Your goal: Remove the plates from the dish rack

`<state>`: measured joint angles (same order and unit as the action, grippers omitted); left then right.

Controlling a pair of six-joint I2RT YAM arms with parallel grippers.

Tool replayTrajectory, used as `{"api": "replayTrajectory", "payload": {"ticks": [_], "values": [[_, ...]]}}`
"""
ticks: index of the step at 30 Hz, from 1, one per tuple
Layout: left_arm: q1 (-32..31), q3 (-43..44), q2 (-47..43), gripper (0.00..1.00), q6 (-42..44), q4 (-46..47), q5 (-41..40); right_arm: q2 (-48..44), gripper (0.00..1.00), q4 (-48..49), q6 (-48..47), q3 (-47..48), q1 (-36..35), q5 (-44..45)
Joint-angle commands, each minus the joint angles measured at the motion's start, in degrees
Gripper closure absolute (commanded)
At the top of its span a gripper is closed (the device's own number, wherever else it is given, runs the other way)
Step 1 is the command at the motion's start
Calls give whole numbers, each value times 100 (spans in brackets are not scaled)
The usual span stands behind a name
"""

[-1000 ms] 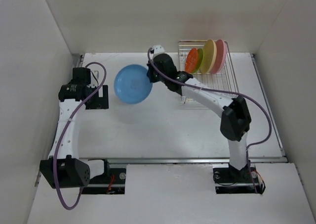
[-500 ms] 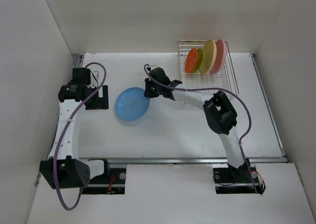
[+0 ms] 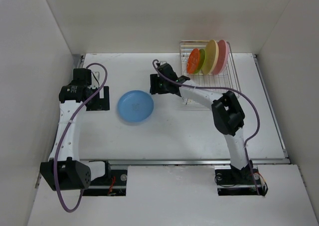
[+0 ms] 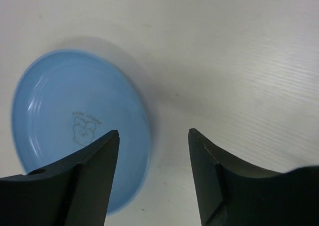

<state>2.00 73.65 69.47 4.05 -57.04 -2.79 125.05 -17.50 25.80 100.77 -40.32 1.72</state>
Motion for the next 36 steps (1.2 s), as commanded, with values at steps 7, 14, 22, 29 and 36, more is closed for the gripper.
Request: {"api": "replayTrajectory", "payload": {"ticks": [7, 14, 22, 29, 36], "values": [[29, 272, -101, 0, 43, -88, 67, -1195, 36, -956, -373, 1188, 1243, 2717], [29, 326, 83, 0, 43, -88, 68, -246, 41, -1353, -506, 2350, 1859, 3221], [29, 378, 198, 0, 43, -141, -37, 387, 46, -1036, -559, 2553, 1992, 3019], [29, 378, 251, 0, 43, -141, -38, 687, 47, -1089, -453, 2553, 1992, 3379], [29, 378, 251, 0, 43, -141, -38, 854, 92, -1036, -453, 2553, 1992, 3291]]}}
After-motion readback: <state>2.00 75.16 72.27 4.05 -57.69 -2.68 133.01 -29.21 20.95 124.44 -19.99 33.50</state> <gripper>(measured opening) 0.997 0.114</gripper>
